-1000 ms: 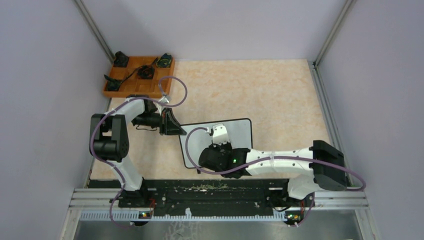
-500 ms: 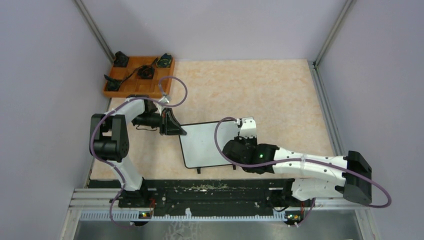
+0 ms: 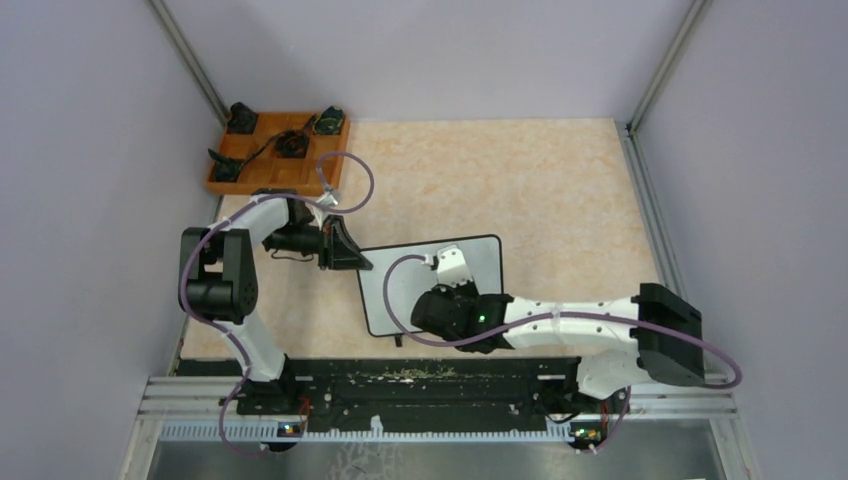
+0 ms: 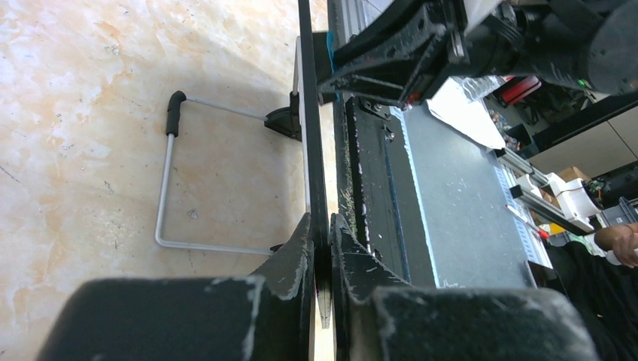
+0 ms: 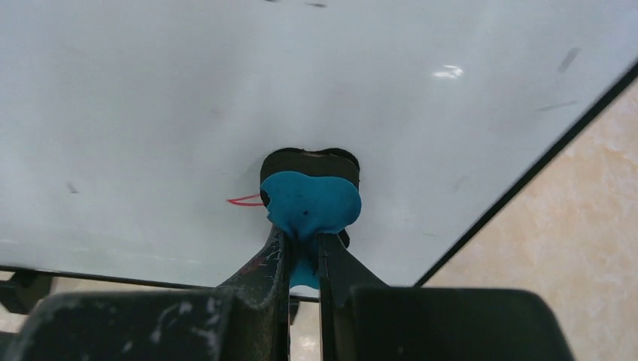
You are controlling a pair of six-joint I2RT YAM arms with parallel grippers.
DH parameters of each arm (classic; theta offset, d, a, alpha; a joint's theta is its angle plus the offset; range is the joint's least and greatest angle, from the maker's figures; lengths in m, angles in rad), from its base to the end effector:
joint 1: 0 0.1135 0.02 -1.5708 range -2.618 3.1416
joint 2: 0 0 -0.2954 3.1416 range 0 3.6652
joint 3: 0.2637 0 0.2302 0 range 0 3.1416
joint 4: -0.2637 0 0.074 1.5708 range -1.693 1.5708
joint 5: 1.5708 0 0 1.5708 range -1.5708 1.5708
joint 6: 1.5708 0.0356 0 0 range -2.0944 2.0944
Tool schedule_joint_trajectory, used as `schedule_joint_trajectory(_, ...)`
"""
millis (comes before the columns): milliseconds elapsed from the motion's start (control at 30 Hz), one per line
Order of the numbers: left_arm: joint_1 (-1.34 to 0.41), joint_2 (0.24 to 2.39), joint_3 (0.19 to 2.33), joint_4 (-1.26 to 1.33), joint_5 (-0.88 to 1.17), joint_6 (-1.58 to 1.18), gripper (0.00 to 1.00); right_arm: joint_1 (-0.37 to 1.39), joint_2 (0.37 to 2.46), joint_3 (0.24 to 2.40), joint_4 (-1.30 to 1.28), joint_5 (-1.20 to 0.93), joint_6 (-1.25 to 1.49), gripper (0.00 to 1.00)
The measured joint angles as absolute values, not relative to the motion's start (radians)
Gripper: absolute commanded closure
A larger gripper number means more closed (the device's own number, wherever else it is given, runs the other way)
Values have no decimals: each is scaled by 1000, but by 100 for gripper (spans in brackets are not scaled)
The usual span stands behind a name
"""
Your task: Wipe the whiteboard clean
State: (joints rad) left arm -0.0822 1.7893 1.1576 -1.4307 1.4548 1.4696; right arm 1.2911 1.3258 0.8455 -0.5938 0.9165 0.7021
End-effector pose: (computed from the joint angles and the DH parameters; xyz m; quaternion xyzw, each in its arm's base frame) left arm 0.2582 -0.0568 0.2502 0.3919 0.6304 -0.6121 0.2726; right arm 0.0875 0.2025 0.2665 -0.1483 0.8634 -0.0478 0.4798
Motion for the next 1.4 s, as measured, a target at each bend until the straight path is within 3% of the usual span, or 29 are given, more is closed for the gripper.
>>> schedule_joint_trajectory(400,-78,1789,1159,-1430,1451,1470,100,1345,1481,969,-547,879,657,100)
schedule_joint_trajectory(900,-87,1790,1161,-1426,1452,1472,100,1241,1125,766,-663,907,782,100)
schedule_joint_trajectory(1400,-82,1787,1164,-1433,1447,1469,100,1350,1387,853,-547,897,709,100)
